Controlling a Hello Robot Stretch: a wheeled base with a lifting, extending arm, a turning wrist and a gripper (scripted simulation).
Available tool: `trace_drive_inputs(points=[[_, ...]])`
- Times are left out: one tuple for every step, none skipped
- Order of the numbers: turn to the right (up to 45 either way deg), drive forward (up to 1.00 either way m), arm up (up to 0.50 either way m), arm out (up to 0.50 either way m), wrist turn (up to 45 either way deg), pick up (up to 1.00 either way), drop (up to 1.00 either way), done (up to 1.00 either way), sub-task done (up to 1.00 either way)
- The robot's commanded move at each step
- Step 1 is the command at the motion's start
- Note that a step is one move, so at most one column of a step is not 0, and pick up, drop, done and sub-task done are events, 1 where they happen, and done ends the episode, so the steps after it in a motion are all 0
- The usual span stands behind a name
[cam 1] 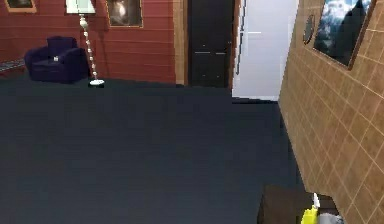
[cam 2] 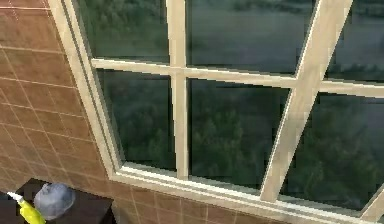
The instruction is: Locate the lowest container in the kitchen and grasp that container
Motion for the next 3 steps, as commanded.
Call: trace_drive_inputs(points=[[21.0,0.00,0.00,0.00,0.0,0.00,0.00,0.00,0.00],[0.0,0.40,0.00,0.00,0.0,0.00,0.00,0.00,0.00],[-45.0,0.00,0.00,0.00,0.0,0.00,0.00,0.00,0.00]])
